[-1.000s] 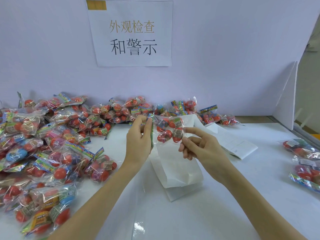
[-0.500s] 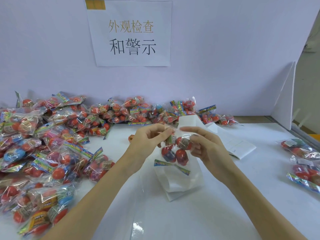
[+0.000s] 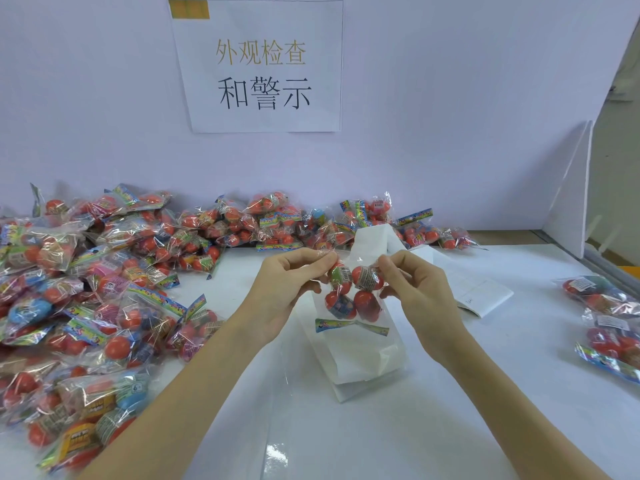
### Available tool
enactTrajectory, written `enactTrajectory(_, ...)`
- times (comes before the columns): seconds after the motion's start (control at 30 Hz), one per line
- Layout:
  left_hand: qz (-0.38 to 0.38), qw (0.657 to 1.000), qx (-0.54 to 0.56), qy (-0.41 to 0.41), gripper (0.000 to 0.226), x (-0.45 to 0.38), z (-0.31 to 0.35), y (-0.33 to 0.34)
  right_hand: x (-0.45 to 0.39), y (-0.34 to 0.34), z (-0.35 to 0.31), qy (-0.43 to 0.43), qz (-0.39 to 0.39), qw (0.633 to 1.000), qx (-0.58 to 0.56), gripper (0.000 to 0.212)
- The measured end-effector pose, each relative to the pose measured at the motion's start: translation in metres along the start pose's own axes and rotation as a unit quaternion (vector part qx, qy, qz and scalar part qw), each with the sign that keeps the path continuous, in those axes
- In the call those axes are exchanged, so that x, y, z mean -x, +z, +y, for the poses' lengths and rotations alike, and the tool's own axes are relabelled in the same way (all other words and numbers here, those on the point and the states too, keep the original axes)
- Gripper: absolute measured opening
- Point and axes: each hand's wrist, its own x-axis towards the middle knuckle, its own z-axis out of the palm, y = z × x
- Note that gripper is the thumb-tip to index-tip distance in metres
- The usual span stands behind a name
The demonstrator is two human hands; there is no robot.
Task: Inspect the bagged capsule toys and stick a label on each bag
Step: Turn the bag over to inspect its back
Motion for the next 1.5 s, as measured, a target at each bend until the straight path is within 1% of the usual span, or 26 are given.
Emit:
enactTrajectory(0.1, 0.006, 1.0, -0.004, 0.021, 0.021, 0.002, 0.0, 0.004, 0.0, 0.002, 0.0, -0.024, 0.016, 0.999, 0.029, 0.026)
enactTrajectory(0.17, 0.017, 0.998, -0.01, 0.066, 0.016, 0.003, 0.001, 0.006, -0.001, 0.001, 0.0, -0.031, 0.028, 0.997, 0.063, 0.022)
enactTrajectory(0.2, 0.022, 0.995, -0.015, 0.098, 0.011, 0.004, 0.001, 0.005, -0.001, 0.001, 0.0, -0.02, 0.033, 0.997, 0.071, 0.024)
enactTrajectory(0.23, 0.022, 0.99, -0.03, 0.135, 0.006, 0.004, 0.002, 0.005, 0.0, 0.0, -0.001, 0.009, 0.031, 0.998, 0.053, 0.035)
enactTrajectory(0.27, 0.013, 0.982, -0.062, 0.176, 0.004, 0.005, 0.002, 0.004, -0.001, -0.001, -0.002, 0.052, 0.017, 0.998, 0.003, 0.049)
enactTrajectory(0.3, 0.0, 0.97, -0.112, 0.217, 0.007, 0.005, 0.002, 0.004, -0.002, -0.002, -0.004, 0.098, -0.006, 0.994, -0.058, 0.06)
enactTrajectory(0.33, -0.018, 0.953, -0.166, 0.253, 0.01, 0.005, 0.001, 0.005, -0.002, -0.003, -0.005, 0.133, -0.029, 0.984, -0.113, 0.064)
enactTrajectory(0.37, -0.034, 0.935, -0.214, 0.28, 0.011, 0.005, 0.001, 0.006, -0.002, -0.004, -0.005, 0.147, -0.046, 0.976, -0.154, 0.061)
enactTrajectory(0.43, -0.06, 0.901, -0.29, 0.316, 0.013, 0.007, 0.0, 0.008, -0.002, -0.004, -0.003, 0.143, -0.042, 0.969, -0.198, 0.048)
enactTrajectory(0.5, -0.077, 0.859, -0.38, 0.336, 0.019, 0.009, 0.0, 0.005, -0.003, -0.006, 0.002, 0.128, -0.016, 0.968, -0.214, 0.048)
enactTrajectory(0.53, -0.09, 0.845, -0.416, 0.322, 0.024, 0.01, -0.001, 0.002, -0.004, -0.007, 0.003, 0.124, -0.01, 0.967, -0.221, 0.049)
enactTrajectory(0.57, -0.101, 0.847, -0.432, 0.294, 0.028, 0.011, -0.002, -0.001, -0.004, -0.008, 0.003, 0.118, -0.013, 0.966, -0.228, 0.05)
enactTrajectory(0.63, -0.097, 0.888, -0.382, 0.235, 0.035, 0.013, -0.003, -0.001, -0.005, -0.009, 0.002, 0.102, -0.028, 0.971, -0.216, 0.052)
enactTrajectory(0.7, -0.024, 0.923, -0.315, 0.219, 0.047, 0.013, -0.002, 0.004, -0.004, -0.009, 0.002, 0.087, -0.058, 0.98, -0.169, 0.056)
enactTrajectory(0.77, 0.039, 0.953, -0.245, 0.175, 0.061, 0.008, -0.001, 0.008, -0.002, -0.006, 0.003, 0.083, -0.087, 0.984, -0.134, 0.054)
enactTrajectory(0.8, 0.05, 0.97, -0.192, 0.141, 0.059, 0.005, 0.0, 0.009, -0.001, -0.005, 0.003, 0.083, -0.097, 0.984, -0.123, 0.053)
enactTrajectory(0.83, 0.054, 0.981, -0.146, 0.114, 0.049, 0.002, -0.001, 0.007, 0.0, -0.004, 0.003, 0.081, -0.104, 0.984, -0.118, 0.051)
enactTrajectory(0.9, 0.067, 0.984, -0.131, 0.099, 0.021, -0.001, 0.0, 0.001, 0.001, -0.003, 0.002, 0.079, -0.112, 0.982, -0.128, 0.046)
enactTrajectory(0.93, 0.07, 0.983, -0.132, 0.102, 0.01, -0.003, -0.001, -0.002, 0.001, -0.002, 0.002, 0.079, -0.112, 0.981, -0.137, 0.042)
enactTrajectory(0.97, 0.069, 0.985, -0.12, 0.103, 0.005, -0.003, -0.001, -0.005, 0.001, -0.002, 0.002, 0.079, -0.108, 0.98, -0.146, 0.04)
enactTrajectory(1.07, 0.052, 0.996, -0.017, 0.069, 0.006, -0.005, 0.001, -0.006, -0.002, -0.003, 0.003, 0.093, -0.064, 0.976, -0.188, 0.037)
enactTrajectory(1.13, 0.023, 0.999, 0.016, 0.037, 0.008, -0.006, 0.001, -0.007, -0.003, -0.005, 0.003, 0.106, -0.052, 0.97, -0.213, 0.032)
enactTrajectory(1.23, -0.005, 1.0, -0.026, 0.016, 0.005, -0.006, -0.001, -0.009, -0.003, -0.006, 0.004, 0.107, -0.053, 0.971, -0.208, 0.021)
enactTrajectory(1.3, 0.003, 0.996, -0.083, 0.025, 0.018, -0.005, -0.003, -0.007, -0.002, -0.005, 0.005, 0.104, -0.05, 0.98, -0.163, 0.013)
enactTrajectory(1.4, 0.036, 0.986, -0.151, 0.066, 0.019, -0.001, -0.003, -0.001, 0.001, -0.002, 0.001, 0.095, -0.065, 0.988, -0.107, 0.019)
enactTrajectory(1.5, 0.037, 0.983, -0.163, 0.077, 0.019, 0.002, -0.003, 0.002, 0.004, 0.001, -0.003, 0.075, -0.065, 0.994, -0.05, 0.038)
